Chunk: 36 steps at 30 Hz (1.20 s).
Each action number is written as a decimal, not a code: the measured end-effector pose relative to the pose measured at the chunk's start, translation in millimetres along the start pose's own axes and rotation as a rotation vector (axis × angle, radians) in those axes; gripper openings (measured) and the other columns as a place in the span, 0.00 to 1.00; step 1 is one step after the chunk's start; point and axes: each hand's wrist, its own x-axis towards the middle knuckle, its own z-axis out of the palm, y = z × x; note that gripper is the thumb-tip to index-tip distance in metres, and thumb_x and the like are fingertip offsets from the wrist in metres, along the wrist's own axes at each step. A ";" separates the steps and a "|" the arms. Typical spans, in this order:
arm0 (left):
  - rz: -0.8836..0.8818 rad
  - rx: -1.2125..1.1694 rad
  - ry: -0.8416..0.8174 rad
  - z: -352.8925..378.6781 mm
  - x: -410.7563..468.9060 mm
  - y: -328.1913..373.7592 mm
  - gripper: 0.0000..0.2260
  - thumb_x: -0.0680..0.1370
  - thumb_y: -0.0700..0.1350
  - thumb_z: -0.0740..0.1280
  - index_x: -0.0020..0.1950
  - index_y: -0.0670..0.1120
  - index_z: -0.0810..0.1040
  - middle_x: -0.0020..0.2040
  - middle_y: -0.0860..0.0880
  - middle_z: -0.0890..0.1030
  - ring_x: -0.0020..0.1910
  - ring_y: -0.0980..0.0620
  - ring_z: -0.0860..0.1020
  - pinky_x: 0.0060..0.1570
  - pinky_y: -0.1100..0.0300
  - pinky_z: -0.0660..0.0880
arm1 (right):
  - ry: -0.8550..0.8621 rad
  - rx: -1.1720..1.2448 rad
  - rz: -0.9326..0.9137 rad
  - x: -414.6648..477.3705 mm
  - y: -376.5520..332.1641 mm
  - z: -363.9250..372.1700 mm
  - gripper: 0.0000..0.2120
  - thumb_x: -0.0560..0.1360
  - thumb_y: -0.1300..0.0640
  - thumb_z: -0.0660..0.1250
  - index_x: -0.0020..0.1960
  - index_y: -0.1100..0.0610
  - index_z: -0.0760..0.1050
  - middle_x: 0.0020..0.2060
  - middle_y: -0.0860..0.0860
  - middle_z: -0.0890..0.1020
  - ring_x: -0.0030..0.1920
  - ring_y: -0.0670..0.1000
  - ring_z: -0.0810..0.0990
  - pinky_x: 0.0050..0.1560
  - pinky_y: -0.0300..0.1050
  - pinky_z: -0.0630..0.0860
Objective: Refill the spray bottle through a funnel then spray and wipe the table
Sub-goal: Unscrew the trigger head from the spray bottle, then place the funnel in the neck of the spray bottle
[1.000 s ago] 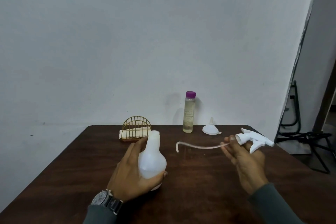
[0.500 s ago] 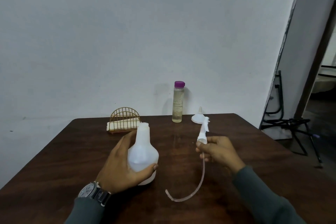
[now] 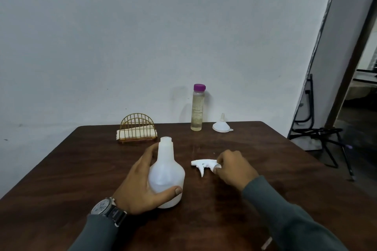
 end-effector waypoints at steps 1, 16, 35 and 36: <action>-0.008 -0.001 -0.004 0.9 0.0 -0.2 0.49 0.63 0.69 0.78 0.77 0.62 0.56 0.67 0.61 0.73 0.62 0.59 0.76 0.59 0.56 0.79 | -0.003 0.001 -0.001 1.1 0.4 -0.4 0.15 0.79 0.49 0.69 0.61 0.57 0.77 0.61 0.57 0.77 0.59 0.58 0.79 0.58 0.49 0.78; -0.048 -0.058 -0.074 20.0 1.5 6.4 0.50 0.59 0.70 0.80 0.73 0.68 0.56 0.67 0.66 0.70 0.64 0.62 0.74 0.61 0.56 0.78 | 0.171 -0.163 0.013 20.4 8.3 -12.4 0.18 0.79 0.41 0.64 0.47 0.56 0.78 0.47 0.55 0.81 0.50 0.60 0.82 0.44 0.48 0.75; -0.157 -0.009 0.080 30.5 19.8 -25.3 0.47 0.62 0.72 0.75 0.73 0.70 0.51 0.70 0.67 0.66 0.65 0.60 0.71 0.64 0.57 0.76 | 0.282 -0.031 0.150 212.9 19.5 1.3 0.23 0.79 0.55 0.66 0.68 0.67 0.65 0.65 0.64 0.69 0.61 0.70 0.76 0.53 0.54 0.72; -0.163 -0.007 0.087 30.7 23.0 -27.8 0.47 0.62 0.72 0.75 0.73 0.70 0.50 0.69 0.68 0.66 0.65 0.60 0.71 0.64 0.58 0.75 | 0.297 -0.024 0.161 221.0 20.0 4.3 0.25 0.79 0.56 0.67 0.69 0.66 0.63 0.66 0.64 0.68 0.62 0.71 0.75 0.55 0.56 0.73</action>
